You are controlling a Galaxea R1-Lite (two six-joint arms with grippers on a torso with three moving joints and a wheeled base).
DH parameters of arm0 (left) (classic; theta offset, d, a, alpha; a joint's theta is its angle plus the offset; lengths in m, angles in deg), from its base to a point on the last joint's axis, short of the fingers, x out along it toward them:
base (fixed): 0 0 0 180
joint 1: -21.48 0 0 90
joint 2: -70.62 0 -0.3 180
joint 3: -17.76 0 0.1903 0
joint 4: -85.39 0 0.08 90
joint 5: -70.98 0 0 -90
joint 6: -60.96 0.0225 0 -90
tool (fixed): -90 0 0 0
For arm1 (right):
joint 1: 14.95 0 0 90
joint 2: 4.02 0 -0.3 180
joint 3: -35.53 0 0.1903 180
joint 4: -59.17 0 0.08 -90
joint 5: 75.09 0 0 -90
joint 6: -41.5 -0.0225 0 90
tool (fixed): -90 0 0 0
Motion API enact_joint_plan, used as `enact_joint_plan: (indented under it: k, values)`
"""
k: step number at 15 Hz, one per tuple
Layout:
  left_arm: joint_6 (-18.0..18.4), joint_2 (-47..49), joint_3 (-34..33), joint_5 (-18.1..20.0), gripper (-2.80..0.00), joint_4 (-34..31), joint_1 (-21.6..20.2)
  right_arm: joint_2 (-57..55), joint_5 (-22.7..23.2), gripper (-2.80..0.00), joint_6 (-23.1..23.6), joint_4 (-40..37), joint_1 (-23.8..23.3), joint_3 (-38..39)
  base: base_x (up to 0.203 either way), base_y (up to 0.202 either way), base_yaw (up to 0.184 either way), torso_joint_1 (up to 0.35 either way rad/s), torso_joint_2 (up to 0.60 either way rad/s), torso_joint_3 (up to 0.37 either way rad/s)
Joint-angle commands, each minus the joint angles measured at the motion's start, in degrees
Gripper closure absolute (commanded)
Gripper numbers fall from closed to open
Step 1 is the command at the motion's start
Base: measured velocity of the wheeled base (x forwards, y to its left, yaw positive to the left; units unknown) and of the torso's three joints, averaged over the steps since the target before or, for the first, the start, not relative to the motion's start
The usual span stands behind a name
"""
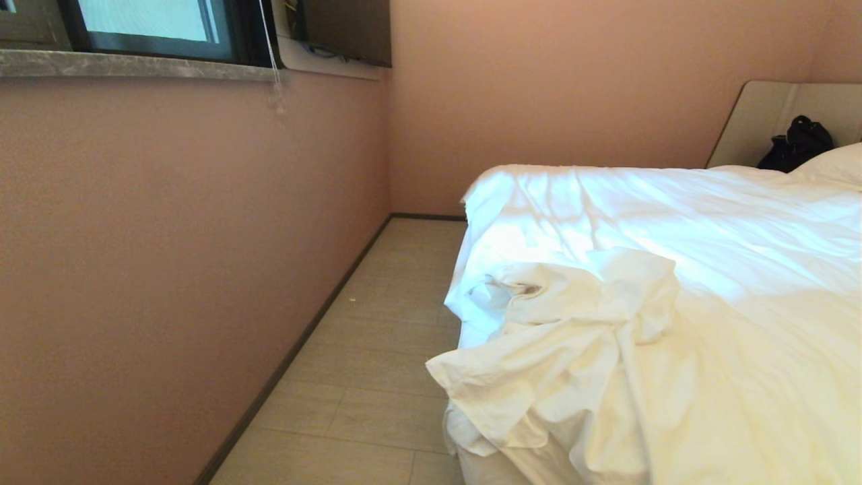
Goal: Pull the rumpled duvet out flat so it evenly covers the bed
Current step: Flatten the corners of the folded blanket
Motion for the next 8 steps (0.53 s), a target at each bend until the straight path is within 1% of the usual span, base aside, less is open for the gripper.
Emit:
enact_joint_plan:
  k: [1, 2, 4, 5, 6, 7, 8]
  values:
    - [0.0, 0.1, 0.1, 0.0, 0.0, 0.0, 0.0, -0.3, 4.4, 0.0, 0.8, 0.2, -0.1, 3.4, 0.0, 0.0, 0.0, 0.0, 0.0, 0.0]
    - [0.0, 0.1, 0.0, 0.0, 0.0, 0.0, 0.0, -0.3, 2.8, 0.0, 1.3, 0.0, -0.1, 4.0, 0.0, 0.0, 0.0, 0.0, 0.0, 0.0]
    - [0.0, 0.1, 0.1, 0.0, 0.0, 0.0, 0.0, 0.0, 3.8, 0.0, 3.1, 1.1, 0.0, 3.9, 0.0, 0.0, 0.0, 0.0, 0.0, 0.0]
    - [0.0, 0.1, 0.1, 0.0, 0.0, 0.0, 0.0, 0.4, 5.5, 0.0, 3.9, 2.5, 1.7, 4.0, 0.0, 0.0, 0.0, 0.0, 0.0, 0.0]
    - [0.0, 0.0, 0.1, 0.0, 0.0, 0.0, 0.0, 1.1, 7.3, 0.0, 4.2, 3.9, 4.6, 4.1, 0.0, 0.0, 0.0, 0.0, 0.0, 0.0]
    - [0.0, 0.1, 0.0, 0.0, 0.0, 0.0, 0.0, 2.1, 10.2, 0.0, 4.6, 5.3, 5.6, 5.1, 0.0, 0.0, 0.0, 0.0, 0.0, 0.0]
    - [0.0, 0.0, 0.1, 0.0, 0.0, 0.0, 0.0, 3.6, 10.9, 0.0, 5.2, 6.3, 5.6, 6.3, 0.0, 0.0, 0.0, 0.0, 0.0, 0.0]
